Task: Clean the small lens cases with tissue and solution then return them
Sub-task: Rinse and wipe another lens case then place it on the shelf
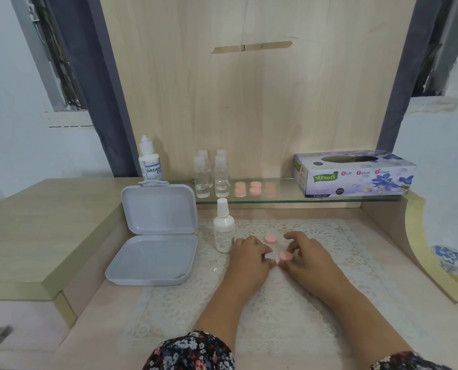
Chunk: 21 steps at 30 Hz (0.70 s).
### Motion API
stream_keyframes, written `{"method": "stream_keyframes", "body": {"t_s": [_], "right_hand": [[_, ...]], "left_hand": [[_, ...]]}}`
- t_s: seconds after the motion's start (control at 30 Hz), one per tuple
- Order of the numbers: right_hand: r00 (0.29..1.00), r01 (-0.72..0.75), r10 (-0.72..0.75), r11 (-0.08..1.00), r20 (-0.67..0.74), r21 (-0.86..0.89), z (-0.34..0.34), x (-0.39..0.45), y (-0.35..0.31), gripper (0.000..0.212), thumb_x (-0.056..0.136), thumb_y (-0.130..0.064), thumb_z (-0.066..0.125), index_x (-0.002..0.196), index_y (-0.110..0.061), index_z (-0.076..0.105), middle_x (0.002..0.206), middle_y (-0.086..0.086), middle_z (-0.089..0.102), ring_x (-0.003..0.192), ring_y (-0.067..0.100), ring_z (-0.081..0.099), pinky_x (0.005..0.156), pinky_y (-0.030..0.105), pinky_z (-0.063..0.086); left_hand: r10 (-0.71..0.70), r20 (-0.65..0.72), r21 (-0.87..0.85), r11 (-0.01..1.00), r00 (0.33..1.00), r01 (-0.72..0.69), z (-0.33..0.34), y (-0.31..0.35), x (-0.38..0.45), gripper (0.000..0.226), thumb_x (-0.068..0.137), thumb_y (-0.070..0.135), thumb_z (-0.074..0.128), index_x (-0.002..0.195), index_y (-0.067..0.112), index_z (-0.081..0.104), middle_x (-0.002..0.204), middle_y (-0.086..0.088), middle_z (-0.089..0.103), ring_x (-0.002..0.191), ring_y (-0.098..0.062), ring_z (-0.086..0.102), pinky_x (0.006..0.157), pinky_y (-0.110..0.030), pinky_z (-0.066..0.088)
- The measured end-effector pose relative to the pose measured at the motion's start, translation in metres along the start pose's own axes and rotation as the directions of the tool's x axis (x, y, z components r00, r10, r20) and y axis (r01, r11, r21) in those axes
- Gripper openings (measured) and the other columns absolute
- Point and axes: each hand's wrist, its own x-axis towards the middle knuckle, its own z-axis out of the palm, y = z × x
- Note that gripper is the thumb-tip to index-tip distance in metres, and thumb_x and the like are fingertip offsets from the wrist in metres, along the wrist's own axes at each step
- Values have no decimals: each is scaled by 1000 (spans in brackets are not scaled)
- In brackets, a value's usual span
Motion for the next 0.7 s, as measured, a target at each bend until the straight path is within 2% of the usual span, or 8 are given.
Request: {"method": "stream_keyframes", "body": {"t_s": [0.1,0.17,0.23,0.33,0.43,0.53,0.7], "right_hand": [[999,49,-49,999,23,8,-2,-2,-1,47,86,-17,58,125,-39,46,98,-29,57,106,3,49,98,36,40],[997,59,-60,998,49,11,-3,-2,-2,52,85,-18,58,128,-44,45,103,-33,56,108,-1,47,104,38,36],[998,43,-46,998,48,48,-3,-3,-4,55,85,-27,63,132,-45,42,112,-30,54,111,0,46,105,37,34],[1000,-3,0,995,28,101,-3,-3,-3,59,83,-39,68,136,-41,42,114,-20,56,107,3,51,97,30,40],[1000,-12,10,997,29,80,-3,-4,-2,54,88,-30,66,137,-35,43,103,-18,58,97,-1,52,83,19,41],[1000,-27,28,990,-4,136,-4,-5,-3,46,91,-20,62,133,-33,48,96,-17,59,90,-4,55,71,9,39],[983,-108,147,947,-108,303,-4,-3,-4,41,92,-14,59,131,-27,52,104,-10,60,89,-2,55,64,3,41]], "left_hand": [[3,7,17,1000,1000,-3,-1,1,0,31,91,27,61,120,17,65,119,1,54,114,-18,38,100,-26,30],[9,11,15,1000,1000,-9,-2,1,-1,29,91,27,61,118,18,66,117,0,54,113,-19,39,99,-27,31],[8,9,11,1000,1000,-8,-2,1,-1,27,91,27,61,116,19,68,115,0,55,111,-19,39,98,-28,32],[3,9,14,1000,1000,-4,-1,0,-1,29,91,28,61,117,18,67,116,1,54,112,-19,39,99,-28,32],[-9,10,-4,1000,1000,9,0,-1,0,32,90,29,62,119,17,66,117,2,53,114,-17,38,100,-26,31],[-13,6,-12,1000,1000,13,0,-1,0,32,90,28,62,119,17,65,117,3,53,115,-16,37,100,-25,30],[-18,4,-22,1000,1000,18,1,-1,-1,31,90,27,62,119,17,66,116,2,53,114,-17,38,99,-25,30]]}}
